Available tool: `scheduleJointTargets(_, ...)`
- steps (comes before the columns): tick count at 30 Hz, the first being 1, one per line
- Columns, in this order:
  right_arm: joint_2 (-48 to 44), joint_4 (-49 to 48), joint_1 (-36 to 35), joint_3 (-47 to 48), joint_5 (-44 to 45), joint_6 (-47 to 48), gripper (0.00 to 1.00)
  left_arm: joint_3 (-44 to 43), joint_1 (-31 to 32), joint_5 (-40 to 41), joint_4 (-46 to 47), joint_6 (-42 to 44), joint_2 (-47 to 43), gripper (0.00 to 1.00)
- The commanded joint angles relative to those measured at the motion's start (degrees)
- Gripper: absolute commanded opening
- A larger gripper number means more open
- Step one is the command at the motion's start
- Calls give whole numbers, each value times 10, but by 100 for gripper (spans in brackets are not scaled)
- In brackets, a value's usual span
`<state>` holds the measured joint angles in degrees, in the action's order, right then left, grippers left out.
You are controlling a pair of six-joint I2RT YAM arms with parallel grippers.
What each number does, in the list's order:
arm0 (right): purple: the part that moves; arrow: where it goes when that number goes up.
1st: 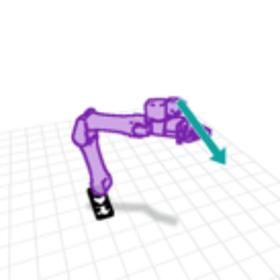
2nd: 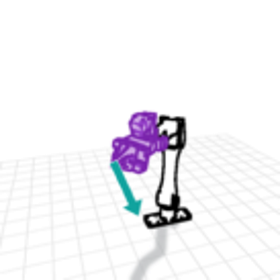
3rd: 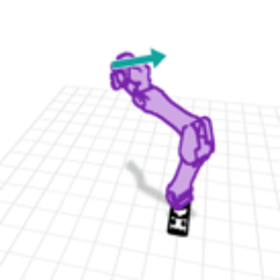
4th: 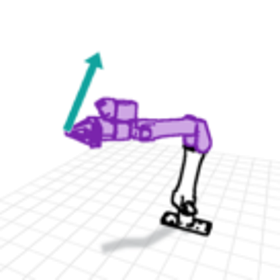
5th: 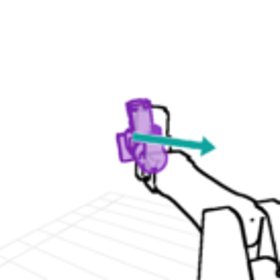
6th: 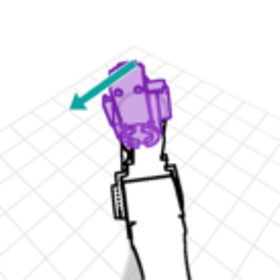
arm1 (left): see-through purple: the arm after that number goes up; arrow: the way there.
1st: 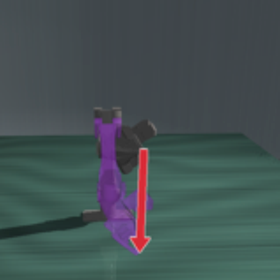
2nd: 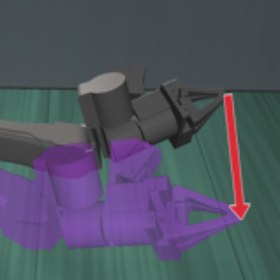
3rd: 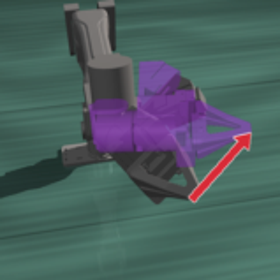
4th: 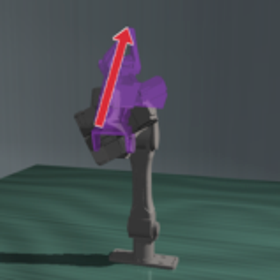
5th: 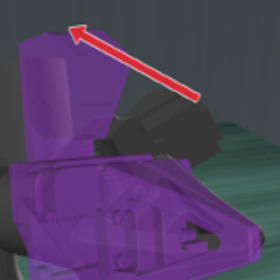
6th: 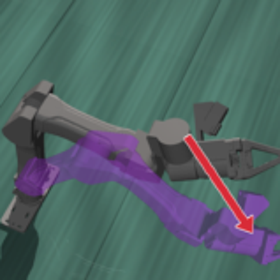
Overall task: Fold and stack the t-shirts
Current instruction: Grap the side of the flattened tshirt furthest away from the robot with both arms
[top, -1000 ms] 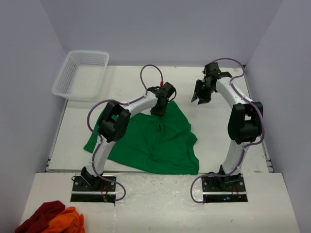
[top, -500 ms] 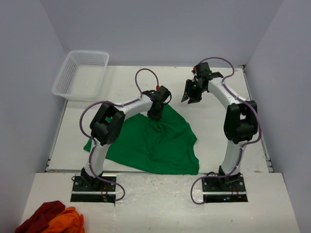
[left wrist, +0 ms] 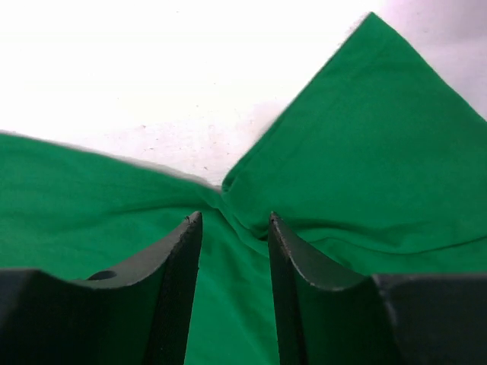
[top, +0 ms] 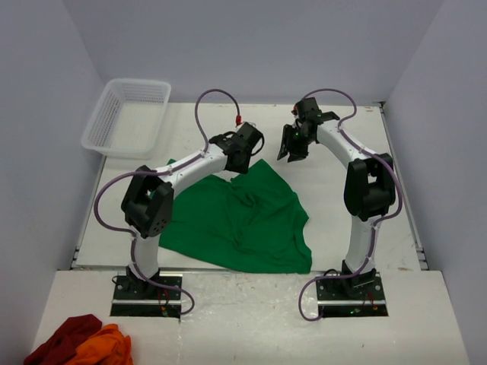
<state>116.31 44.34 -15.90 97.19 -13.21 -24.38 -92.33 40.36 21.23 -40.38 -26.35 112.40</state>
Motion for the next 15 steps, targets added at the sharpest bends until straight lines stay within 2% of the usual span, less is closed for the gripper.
scheduleJointTargets(1,-17,1,1,14,-2,-5,45,-4,-19,43,-12,-2,-9,42)
scheduleJointTargets(7,-29,-3,0,3,0,-4,45,16,-76,-64,0,-5,6,43)
scheduleJointTargets(15,-22,-7,0,5,-3,-1,45,-7,-86,-151,11,5,43,43)
